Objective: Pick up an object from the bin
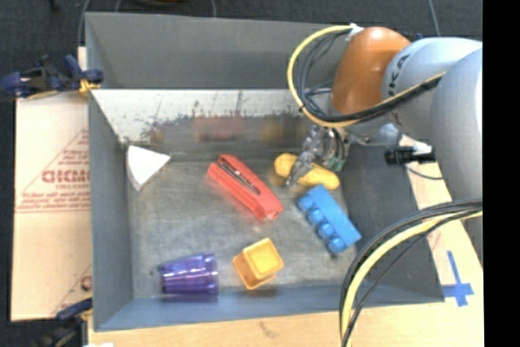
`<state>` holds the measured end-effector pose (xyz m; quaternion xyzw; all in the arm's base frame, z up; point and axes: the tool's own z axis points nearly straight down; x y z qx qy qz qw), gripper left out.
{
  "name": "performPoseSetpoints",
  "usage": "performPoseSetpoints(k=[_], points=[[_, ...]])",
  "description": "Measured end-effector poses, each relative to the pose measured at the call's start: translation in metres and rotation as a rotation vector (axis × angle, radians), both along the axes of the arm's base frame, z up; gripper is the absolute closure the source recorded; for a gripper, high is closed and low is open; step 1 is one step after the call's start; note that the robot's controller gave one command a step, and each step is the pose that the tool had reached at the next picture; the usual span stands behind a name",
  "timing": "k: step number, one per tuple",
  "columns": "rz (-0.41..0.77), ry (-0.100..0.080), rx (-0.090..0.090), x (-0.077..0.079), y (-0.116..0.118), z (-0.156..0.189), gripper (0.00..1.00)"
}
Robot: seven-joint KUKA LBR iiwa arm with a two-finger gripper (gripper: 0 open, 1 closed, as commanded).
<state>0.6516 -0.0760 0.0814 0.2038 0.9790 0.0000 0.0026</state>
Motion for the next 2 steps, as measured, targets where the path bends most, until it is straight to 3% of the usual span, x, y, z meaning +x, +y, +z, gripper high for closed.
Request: performPoseSetpoints(k=[2], points=[[0.0, 0.001, -0.001, -0.0005, -0.0003, 0.0022, 1.0]])
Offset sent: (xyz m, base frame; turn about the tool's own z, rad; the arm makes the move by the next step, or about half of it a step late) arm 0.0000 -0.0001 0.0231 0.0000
